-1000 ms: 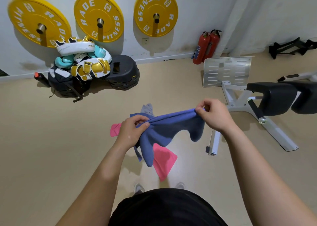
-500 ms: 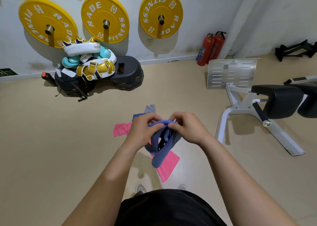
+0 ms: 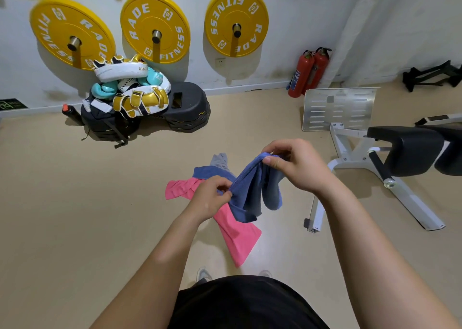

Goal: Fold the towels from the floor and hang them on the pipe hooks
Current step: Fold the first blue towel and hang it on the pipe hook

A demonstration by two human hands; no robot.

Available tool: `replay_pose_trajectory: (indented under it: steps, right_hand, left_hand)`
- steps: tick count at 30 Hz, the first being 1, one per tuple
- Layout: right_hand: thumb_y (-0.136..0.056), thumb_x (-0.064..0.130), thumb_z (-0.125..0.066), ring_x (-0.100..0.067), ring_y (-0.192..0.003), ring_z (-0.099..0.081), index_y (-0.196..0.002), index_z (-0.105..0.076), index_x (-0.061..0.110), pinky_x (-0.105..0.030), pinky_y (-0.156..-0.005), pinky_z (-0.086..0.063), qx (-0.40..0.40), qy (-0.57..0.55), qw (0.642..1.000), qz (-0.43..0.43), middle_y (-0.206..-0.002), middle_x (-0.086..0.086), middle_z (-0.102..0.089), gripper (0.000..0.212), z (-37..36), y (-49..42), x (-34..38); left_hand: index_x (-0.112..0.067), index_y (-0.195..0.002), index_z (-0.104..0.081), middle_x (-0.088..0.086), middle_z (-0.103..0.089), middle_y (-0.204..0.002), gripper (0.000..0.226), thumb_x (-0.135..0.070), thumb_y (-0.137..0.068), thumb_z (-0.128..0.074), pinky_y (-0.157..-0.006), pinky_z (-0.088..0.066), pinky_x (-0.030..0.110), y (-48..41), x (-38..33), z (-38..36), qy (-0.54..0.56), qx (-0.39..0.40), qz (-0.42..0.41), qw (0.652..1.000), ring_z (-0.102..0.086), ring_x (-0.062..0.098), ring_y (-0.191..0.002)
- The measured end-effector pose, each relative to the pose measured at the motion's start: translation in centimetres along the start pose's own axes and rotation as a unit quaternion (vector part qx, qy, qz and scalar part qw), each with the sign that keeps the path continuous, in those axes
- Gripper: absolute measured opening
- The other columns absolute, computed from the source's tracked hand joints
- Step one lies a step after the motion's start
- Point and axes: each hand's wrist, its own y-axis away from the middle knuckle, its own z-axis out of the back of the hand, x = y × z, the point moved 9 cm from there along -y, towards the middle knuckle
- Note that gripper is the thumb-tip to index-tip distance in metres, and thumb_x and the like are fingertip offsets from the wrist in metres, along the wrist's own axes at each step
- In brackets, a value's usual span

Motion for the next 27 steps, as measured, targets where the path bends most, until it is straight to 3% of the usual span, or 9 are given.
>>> replay_pose_trajectory:
  steps: [3, 6, 12, 15, 17, 20, 22, 25, 27]
  right_hand:
    - [-0.091, 0.017, -0.068, -0.008, -0.079, -0.066, -0.091, -0.074, 0.024, -0.027, -0.072, -0.051, -0.021, 0.016, 1.000, 0.000, -0.080, 0.011, -0.071, 0.009, 1.3, 0.1, -0.2]
    - [-0.092, 0.010, -0.066, -0.006, -0.076, -0.063, -0.089, -0.073, 0.020, -0.012, -0.065, -0.046, -0.058, -0.016, 0.998, -0.009, -0.079, 0.008, -0.071, 0.013, 2.5, 0.5, -0.8]
    - [-0.092, 0.015, -0.066, 0.006, -0.077, -0.060, -0.089, -0.071, 0.026, -0.006, -0.066, -0.041, -0.113, -0.029, 0.992, -0.051, -0.083, 0.011, -0.070, 0.012, 4.0, 1.2, -3.2]
    - [-0.092, 0.015, -0.066, 0.002, -0.079, -0.061, -0.089, -0.070, 0.027, -0.012, -0.069, -0.044, -0.125, -0.031, 0.989, -0.070, -0.083, 0.012, -0.070, 0.013, 4.3, 1.6, -4.4]
    - [-0.092, 0.015, -0.066, 0.003, -0.078, -0.061, -0.088, -0.069, 0.029, -0.012, -0.068, -0.044, -0.128, -0.026, 0.988, -0.088, -0.081, 0.014, -0.069, 0.015, 4.2, 1.9, -5.2]
    - [-0.092, 0.015, -0.067, -0.001, -0.074, -0.061, -0.093, -0.072, 0.028, -0.015, -0.067, -0.043, -0.121, -0.035, 0.984, -0.124, -0.081, 0.009, -0.069, 0.014, 3.3, 2.5, -6.3]
    - [-0.091, 0.013, -0.067, -0.005, -0.070, -0.060, -0.103, -0.074, 0.025, -0.009, -0.065, -0.042, -0.097, -0.034, 0.986, -0.130, -0.082, 0.005, -0.069, 0.018, 1.9, 2.7, -6.4]
    - [-0.088, 0.011, -0.069, -0.004, -0.065, -0.056, -0.109, -0.074, 0.025, -0.005, -0.063, -0.040, -0.043, -0.014, 0.992, -0.116, -0.081, 0.010, -0.068, 0.026, -1.0, 2.6, -5.6]
    - [-0.087, 0.009, -0.070, -0.002, -0.061, -0.052, -0.111, -0.073, 0.024, -0.007, -0.064, -0.041, -0.010, -0.026, 0.994, -0.104, -0.081, 0.013, -0.067, 0.028, -3.0, 2.7, -4.8]
  left_hand:
    - [-0.034, -0.072, -0.062, -0.023, -0.065, -0.071, 0.038, 0.002, -0.083, -0.062, -0.074, -0.044, 0.021, -0.2, 1.3, -0.7, -0.006, 0.018, 0.017, 1.000, -0.058, -0.004, -0.073]
    - [-0.030, -0.073, -0.062, -0.027, -0.062, -0.070, 0.036, 0.005, -0.081, -0.059, -0.068, -0.040, 0.016, 0.0, 3.0, -0.4, -0.015, 0.013, 0.037, 0.999, -0.055, -0.004, -0.068]
    - [-0.020, -0.082, -0.068, -0.009, -0.063, -0.073, 0.027, 0.006, -0.082, -0.060, -0.060, -0.039, 0.007, 1.0, 6.8, 2.2, -0.019, -0.036, 0.101, 0.994, -0.053, -0.005, -0.058]
    - [-0.017, -0.094, -0.070, 0.001, -0.069, -0.091, 0.016, -0.004, -0.090, -0.062, -0.064, -0.039, 0.006, 1.5, 8.8, 4.5, -0.002, -0.082, 0.135, 0.987, -0.059, 0.006, -0.074]
    - [-0.018, -0.099, -0.069, 0.001, -0.070, -0.097, 0.014, -0.010, -0.093, -0.060, -0.069, -0.042, 0.012, 1.9, 9.0, 6.4, -0.004, -0.123, 0.142, 0.982, -0.062, 0.016, -0.084]
    - [-0.020, -0.095, -0.066, -0.007, -0.067, -0.086, 0.017, -0.009, -0.096, -0.054, -0.065, -0.042, 0.015, 2.2, 6.4, 8.6, 0.008, -0.168, 0.115, 0.979, -0.059, 0.012, -0.078]
    - [-0.021, -0.091, -0.067, -0.009, -0.067, -0.086, 0.018, -0.007, -0.094, -0.055, -0.064, -0.041, 0.013, 1.9, 2.8, 8.7, 0.009, -0.170, 0.064, 0.983, -0.058, 0.005, -0.075]
    - [-0.025, -0.087, -0.071, -0.012, -0.068, -0.087, 0.022, -0.005, -0.090, -0.062, -0.070, -0.043, 0.015, 1.1, -2.4, 6.2, 0.010, -0.126, -0.021, 0.992, -0.058, -0.002, -0.075]
    - [-0.023, -0.093, -0.071, -0.013, -0.065, -0.081, 0.020, -0.004, -0.089, -0.064, -0.066, -0.047, 0.018, 0.8, -4.6, 3.6, 0.037, -0.082, -0.036, 0.995, -0.055, -0.004, -0.066]
